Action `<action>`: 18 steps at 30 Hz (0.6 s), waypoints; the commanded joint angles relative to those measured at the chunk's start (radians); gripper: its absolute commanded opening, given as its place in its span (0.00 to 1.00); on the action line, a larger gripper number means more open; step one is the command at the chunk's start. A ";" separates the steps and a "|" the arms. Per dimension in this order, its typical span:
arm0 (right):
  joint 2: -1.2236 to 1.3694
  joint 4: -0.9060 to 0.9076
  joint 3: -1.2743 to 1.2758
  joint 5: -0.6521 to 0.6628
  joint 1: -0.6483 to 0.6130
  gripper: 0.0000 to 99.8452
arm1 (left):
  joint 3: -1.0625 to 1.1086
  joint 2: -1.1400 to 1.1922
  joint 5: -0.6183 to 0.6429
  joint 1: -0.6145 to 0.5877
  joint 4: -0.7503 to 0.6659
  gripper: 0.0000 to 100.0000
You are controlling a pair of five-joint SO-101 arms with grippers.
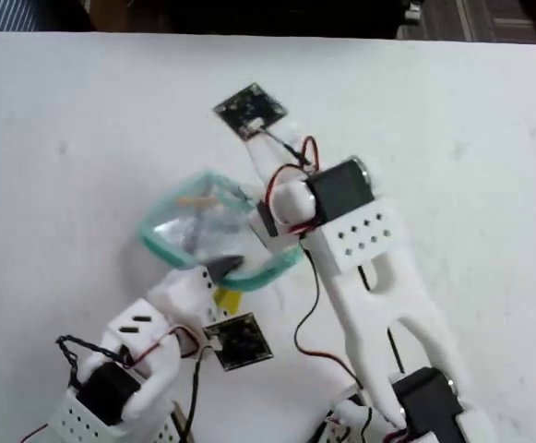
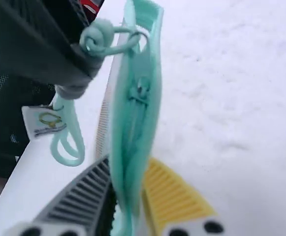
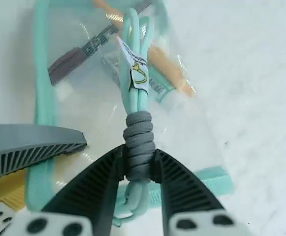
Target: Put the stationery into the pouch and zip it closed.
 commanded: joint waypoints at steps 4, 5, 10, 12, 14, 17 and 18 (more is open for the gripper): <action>-0.271 0.018 -0.055 -0.018 -0.039 0.02 | -0.029 -0.005 0.212 -0.104 -0.160 0.02; -0.320 0.018 -0.055 -0.018 -0.050 0.02 | -0.029 -0.005 0.235 -0.116 -0.175 0.02; -0.526 0.018 -0.018 0.055 -0.081 0.02 | -0.057 -0.005 0.348 -0.131 -0.192 0.02; -0.593 0.018 0.046 0.080 -0.081 0.02 | -0.086 -0.005 0.396 -0.131 -0.169 0.02; -0.651 0.018 0.124 0.098 -0.079 0.02 | -0.117 -0.005 0.434 -0.131 -0.138 0.02; -0.746 0.016 0.241 0.144 -0.074 0.02 | -0.161 -0.005 0.485 -0.131 -0.101 0.02; -0.780 0.016 0.275 0.153 -0.074 0.02 | -0.172 -0.005 0.500 -0.131 -0.094 0.02</action>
